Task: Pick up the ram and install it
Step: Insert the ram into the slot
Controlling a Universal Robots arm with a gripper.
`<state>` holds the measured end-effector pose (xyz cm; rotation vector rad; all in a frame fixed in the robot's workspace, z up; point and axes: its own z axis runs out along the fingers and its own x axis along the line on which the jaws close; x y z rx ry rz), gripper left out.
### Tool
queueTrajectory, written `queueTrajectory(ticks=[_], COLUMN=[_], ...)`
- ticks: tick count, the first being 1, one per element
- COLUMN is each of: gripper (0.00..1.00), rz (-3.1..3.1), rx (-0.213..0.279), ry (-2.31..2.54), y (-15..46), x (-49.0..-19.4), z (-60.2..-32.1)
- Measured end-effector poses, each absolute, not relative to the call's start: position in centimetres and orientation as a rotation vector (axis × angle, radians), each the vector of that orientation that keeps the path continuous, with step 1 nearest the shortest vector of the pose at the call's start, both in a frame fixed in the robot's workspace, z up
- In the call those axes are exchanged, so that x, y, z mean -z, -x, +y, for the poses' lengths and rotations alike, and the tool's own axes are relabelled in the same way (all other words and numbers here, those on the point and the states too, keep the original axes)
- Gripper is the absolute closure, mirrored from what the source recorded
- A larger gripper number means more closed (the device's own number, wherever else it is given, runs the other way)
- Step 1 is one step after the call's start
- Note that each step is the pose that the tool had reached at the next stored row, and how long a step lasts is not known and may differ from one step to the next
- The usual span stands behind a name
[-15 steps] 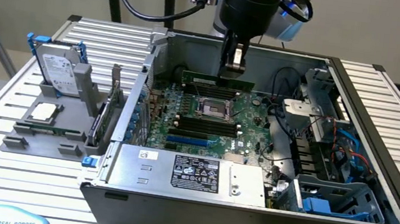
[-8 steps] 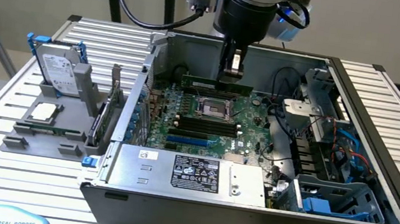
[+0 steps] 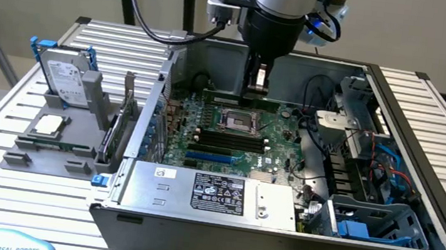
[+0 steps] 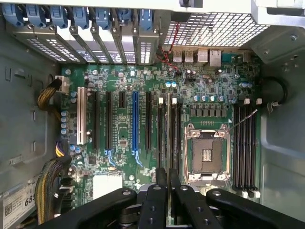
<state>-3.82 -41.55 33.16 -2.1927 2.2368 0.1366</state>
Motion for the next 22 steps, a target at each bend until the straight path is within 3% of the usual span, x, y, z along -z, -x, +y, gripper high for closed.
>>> queueTrajectory(ticks=[22], gripper=[0.87], rz=[2.249], rx=[-0.136], ry=[2.179], y=[3.7], x=[-30.1], z=[-41.5])
